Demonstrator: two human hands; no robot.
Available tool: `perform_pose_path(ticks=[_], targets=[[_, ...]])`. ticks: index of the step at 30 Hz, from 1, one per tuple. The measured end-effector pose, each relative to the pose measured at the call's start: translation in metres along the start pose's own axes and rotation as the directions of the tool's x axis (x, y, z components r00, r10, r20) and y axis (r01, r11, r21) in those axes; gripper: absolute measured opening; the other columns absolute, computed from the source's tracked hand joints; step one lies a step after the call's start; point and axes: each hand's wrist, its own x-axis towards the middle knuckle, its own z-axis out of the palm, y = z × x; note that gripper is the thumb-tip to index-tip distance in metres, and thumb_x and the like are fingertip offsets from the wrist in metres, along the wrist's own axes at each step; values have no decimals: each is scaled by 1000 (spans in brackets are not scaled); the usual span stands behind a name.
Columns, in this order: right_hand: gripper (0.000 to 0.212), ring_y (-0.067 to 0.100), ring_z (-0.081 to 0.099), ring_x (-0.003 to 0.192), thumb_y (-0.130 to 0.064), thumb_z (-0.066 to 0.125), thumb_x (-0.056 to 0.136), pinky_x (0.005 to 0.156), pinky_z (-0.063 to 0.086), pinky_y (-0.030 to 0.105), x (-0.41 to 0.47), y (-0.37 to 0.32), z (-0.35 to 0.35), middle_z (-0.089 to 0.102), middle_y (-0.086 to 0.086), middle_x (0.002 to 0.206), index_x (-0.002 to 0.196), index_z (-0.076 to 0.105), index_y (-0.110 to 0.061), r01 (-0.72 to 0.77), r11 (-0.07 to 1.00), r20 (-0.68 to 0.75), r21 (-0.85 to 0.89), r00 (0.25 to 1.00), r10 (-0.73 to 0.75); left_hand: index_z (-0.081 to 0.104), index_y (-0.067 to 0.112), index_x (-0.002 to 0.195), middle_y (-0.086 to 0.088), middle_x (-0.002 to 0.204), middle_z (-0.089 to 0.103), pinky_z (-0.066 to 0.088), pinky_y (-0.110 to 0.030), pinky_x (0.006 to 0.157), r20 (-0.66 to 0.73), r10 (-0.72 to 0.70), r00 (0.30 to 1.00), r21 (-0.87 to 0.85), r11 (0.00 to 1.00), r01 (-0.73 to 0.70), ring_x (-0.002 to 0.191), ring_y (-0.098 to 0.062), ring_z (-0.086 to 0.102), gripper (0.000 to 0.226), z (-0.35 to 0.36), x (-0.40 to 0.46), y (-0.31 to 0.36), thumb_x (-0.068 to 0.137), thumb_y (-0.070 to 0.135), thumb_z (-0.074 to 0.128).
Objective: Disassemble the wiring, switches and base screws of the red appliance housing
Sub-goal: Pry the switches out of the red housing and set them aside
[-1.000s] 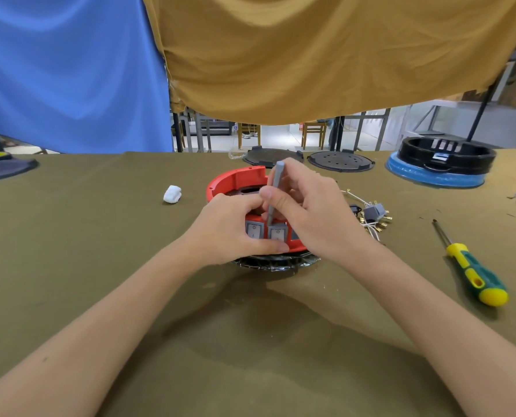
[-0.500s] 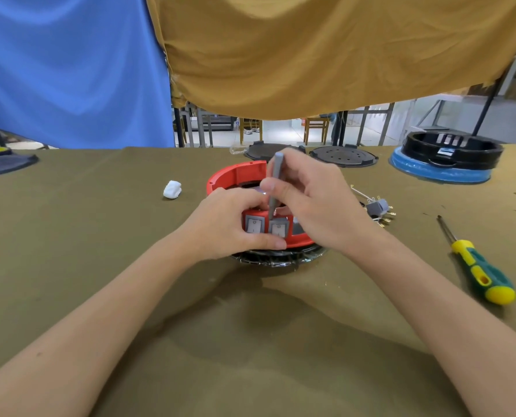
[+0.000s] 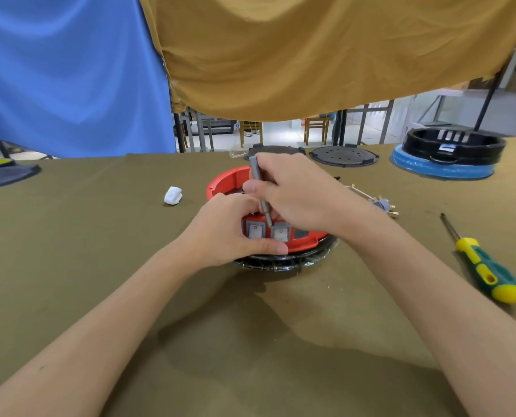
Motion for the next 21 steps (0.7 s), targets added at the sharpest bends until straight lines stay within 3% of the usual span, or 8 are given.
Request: perform_pose_path(ticks=[4, 6, 9, 11, 14, 18, 21], targets=[[23, 26, 62, 70, -28, 55, 102, 70, 52, 47, -16, 8, 2, 65, 7, 76, 90, 55, -8, 76, 986, -124, 149, 991, -58, 67, 38, 93, 15, 86, 70, 50, -23, 72, -18, 26, 1000, -33, 999, -26, 82, 0, 63, 46, 0, 0, 0, 62, 72, 76], [21, 26, 61, 68, -27, 54, 102, 68, 49, 42, -24, 10, 3, 65, 7, 74, 92, 53, -8, 131, 983, -132, 127, 985, -114, 63, 44, 88, 18, 82, 68, 46, -19, 69, -34, 39, 999, -17, 999, -40, 80, 2, 61, 39, 0, 0, 2, 62, 72, 69], [20, 22, 55, 62, -27, 53, 102, 61, 42, 36, -24, 9, 4, 62, 4, 70, 90, 51, -11, 150, 988, -88, 33, 985, -147, 57, 52, 83, 24, 84, 68, 46, -22, 75, -44, 28, 999, -15, 999, -29, 86, 3, 61, 32, 0, 0, 3, 62, 70, 71], [23, 23, 54, 65, -28, 53, 102, 62, 41, 37, -18, 5, 4, 61, 4, 71, 88, 51, -11, 118, 993, -68, 7, 991, -117, 59, 52, 87, 23, 87, 69, 46, -26, 77, -31, 21, 999, -27, 999, -22, 87, 2, 62, 33, 1, 1, 3, 62, 65, 77], [27, 23, 56, 68, -31, 53, 102, 62, 43, 38, -8, 2, 0, 61, 4, 76, 86, 52, -10, 38, 999, -21, 10, 999, -38, 63, 50, 88, 25, 84, 68, 43, -22, 72, -16, 0, 1000, -24, 1000, 0, 86, 5, 61, 41, 1, 1, 3, 57, 73, 76], [32, 12, 46, 62, -34, 53, 102, 55, 29, 30, 0, -3, -1, 52, -4, 70, 74, 46, -19, 14, 995, 11, -100, 1000, -13, 71, 35, 107, 19, 103, 72, 50, -34, 89, -12, -8, 1000, -1, 1000, 8, 99, -2, 63, 63, 2, 1, 2, 58, 74, 68], [28, 18, 55, 64, -33, 54, 101, 59, 42, 35, -2, 2, 1, 58, -1, 71, 81, 54, -14, 21, 999, -38, -26, 999, -22, 71, 34, 101, 19, 93, 71, 50, -29, 80, -22, 10, 1000, -13, 1000, -10, 90, -1, 63, 58, 2, 1, 2, 58, 73, 70]])
